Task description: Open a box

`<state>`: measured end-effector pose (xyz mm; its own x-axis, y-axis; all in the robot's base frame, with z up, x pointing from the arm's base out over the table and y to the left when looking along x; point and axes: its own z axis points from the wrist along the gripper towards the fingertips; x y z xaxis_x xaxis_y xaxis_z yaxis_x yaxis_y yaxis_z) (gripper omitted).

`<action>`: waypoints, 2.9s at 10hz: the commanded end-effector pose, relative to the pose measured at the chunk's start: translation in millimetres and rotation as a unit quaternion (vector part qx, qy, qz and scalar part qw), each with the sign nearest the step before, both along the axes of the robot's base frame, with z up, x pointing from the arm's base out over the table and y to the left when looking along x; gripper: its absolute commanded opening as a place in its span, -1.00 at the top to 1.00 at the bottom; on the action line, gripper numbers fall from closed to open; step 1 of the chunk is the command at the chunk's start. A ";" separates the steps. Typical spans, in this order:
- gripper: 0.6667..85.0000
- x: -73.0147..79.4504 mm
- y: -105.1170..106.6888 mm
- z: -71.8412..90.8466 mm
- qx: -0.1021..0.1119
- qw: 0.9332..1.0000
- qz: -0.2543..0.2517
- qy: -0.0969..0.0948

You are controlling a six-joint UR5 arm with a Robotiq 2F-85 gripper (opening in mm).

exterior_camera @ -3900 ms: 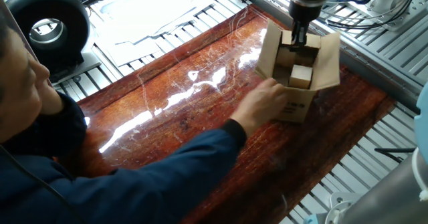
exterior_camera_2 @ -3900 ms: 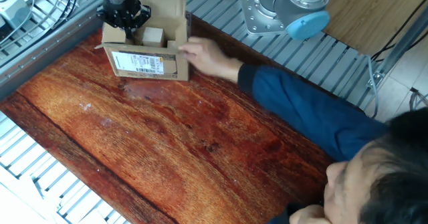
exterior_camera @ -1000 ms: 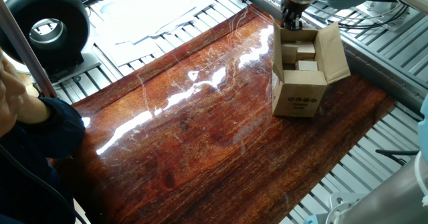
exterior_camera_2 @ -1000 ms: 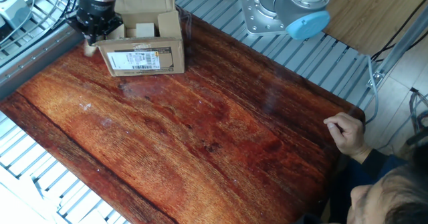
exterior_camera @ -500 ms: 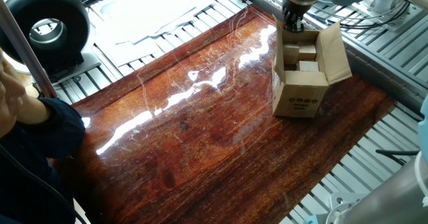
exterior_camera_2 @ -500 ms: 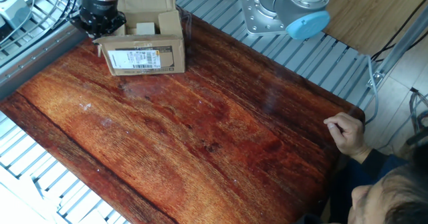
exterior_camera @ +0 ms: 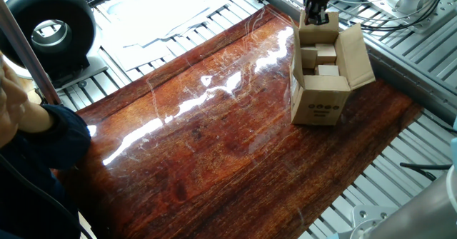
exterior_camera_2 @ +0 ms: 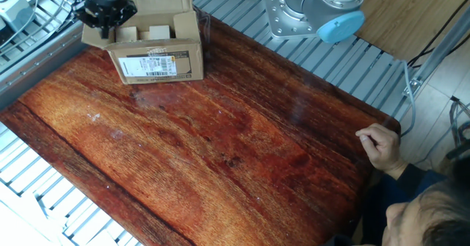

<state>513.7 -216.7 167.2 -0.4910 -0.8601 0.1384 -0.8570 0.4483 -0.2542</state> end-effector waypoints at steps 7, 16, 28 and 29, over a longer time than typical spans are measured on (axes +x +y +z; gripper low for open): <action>0.99 -76.0 63.9 -30.8 0.172 0.975 -0.124 0.073; 0.99 -92.7 81.9 -55.5 0.210 0.964 -0.143 0.074; 0.99 -108.7 101.2 -24.8 0.238 0.944 -0.184 0.138; 0.99 -110.3 103.9 -19.4 0.240 0.941 -0.189 0.146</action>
<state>403.7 -119.0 135.2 -0.7653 -0.6415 -0.0527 -0.6327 0.7348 0.2444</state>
